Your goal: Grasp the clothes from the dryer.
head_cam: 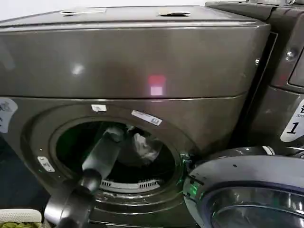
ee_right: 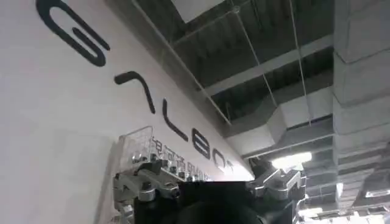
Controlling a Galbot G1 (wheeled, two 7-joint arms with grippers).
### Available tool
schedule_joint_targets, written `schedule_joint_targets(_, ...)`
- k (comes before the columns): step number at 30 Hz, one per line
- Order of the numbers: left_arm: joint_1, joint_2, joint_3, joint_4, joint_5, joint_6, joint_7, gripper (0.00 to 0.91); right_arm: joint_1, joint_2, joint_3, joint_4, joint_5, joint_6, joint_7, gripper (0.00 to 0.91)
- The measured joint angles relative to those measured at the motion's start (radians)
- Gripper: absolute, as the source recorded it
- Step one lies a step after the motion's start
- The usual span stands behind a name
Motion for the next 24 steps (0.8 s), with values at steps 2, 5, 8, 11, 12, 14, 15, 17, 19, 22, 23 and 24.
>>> schedule_joint_targets(2, -0.009, 0.001, 0.001, 0.008, 0.050, -0.005, 0.025, 0.907, 0.000, 0.002, 0.001, 0.003, 0.001, 0.000, 0.000, 0.907)
schedule_joint_targets(5, -0.013, 0.001, 0.009, 0.018, 0.113, -0.008, 0.050, 0.907, 0.002, 0.007, -0.003, 0.010, 0.001, 0.000, 0.000, 0.907)
schedule_joint_targets(8, -0.014, -0.002, 0.027, 0.032, 0.153, -0.004, 0.061, 0.907, 0.005, 0.011, -0.007, 0.019, 0.001, 0.000, 0.000, 0.907)
schedule_joint_targets(11, -0.017, -0.004, 0.049, 0.045, 0.171, -0.001, 0.063, 0.907, 0.007, 0.015, -0.011, 0.022, 0.001, -0.001, -0.001, 0.907)
schedule_joint_targets(12, -0.017, -0.005, 0.056, 0.049, 0.176, 0.000, 0.063, 0.907, 0.006, 0.016, -0.011, 0.022, 0.001, 0.000, -0.002, 0.907)
schedule_joint_targets(14, -0.016, -0.005, 0.069, 0.057, 0.185, 0.003, 0.064, 0.907, 0.005, 0.016, -0.008, 0.020, 0.001, 0.000, -0.002, 0.907)
schedule_joint_targets(15, -0.016, -0.006, 0.074, 0.061, 0.187, 0.004, 0.064, 0.819, 0.004, 0.016, -0.007, 0.020, 0.001, 0.000, -0.003, 0.907)
schedule_joint_targets(17, -0.015, -0.010, 0.083, 0.069, 0.191, 0.008, 0.064, 0.421, 0.004, 0.016, -0.007, 0.021, 0.001, 0.000, -0.003, 0.907)
schedule_joint_targets(19, -0.014, -0.015, 0.094, 0.078, 0.194, 0.010, 0.065, 0.091, 0.004, 0.016, -0.008, 0.023, 0.001, 0.000, -0.004, 0.907)
schedule_joint_targets(22, -0.012, -0.018, 0.106, 0.083, 0.195, 0.011, 0.069, 0.000, 0.005, 0.018, -0.011, 0.024, 0.001, 0.002, -0.005, 0.907)
schedule_joint_targets(23, -0.012, -0.019, 0.109, 0.084, 0.195, 0.011, 0.069, 0.000, 0.005, 0.018, -0.011, 0.024, 0.001, 0.003, -0.005, 0.907)
schedule_joint_targets(24, -0.012, -0.020, 0.112, 0.086, 0.195, 0.011, 0.069, 0.000, 0.005, 0.018, -0.012, 0.024, 0.001, 0.003, -0.005, 0.907)
